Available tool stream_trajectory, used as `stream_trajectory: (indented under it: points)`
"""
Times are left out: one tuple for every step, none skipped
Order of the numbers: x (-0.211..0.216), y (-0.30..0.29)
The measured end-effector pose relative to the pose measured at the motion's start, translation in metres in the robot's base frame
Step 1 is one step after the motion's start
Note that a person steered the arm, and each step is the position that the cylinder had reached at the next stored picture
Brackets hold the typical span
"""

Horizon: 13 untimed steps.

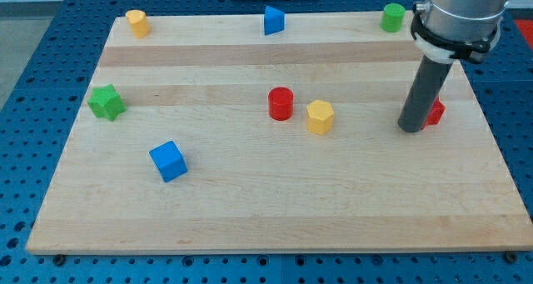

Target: Push the red circle towards the bottom left along with cube

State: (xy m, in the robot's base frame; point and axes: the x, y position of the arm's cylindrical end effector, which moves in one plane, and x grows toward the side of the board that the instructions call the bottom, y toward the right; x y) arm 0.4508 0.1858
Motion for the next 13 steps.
stream_trajectory:
  points:
    - [-0.007, 0.002]
    - [-0.017, 0.007]
    - [-0.025, 0.010]
    - [-0.026, 0.010]
    - [-0.013, -0.009]
    - [-0.012, -0.012]
    - [-0.012, -0.012]
    - [-0.013, -0.016]
    - [-0.013, -0.018]
    - [-0.014, -0.031]
    - [-0.017, -0.051]
    - [-0.020, -0.069]
    - [-0.025, -0.096]
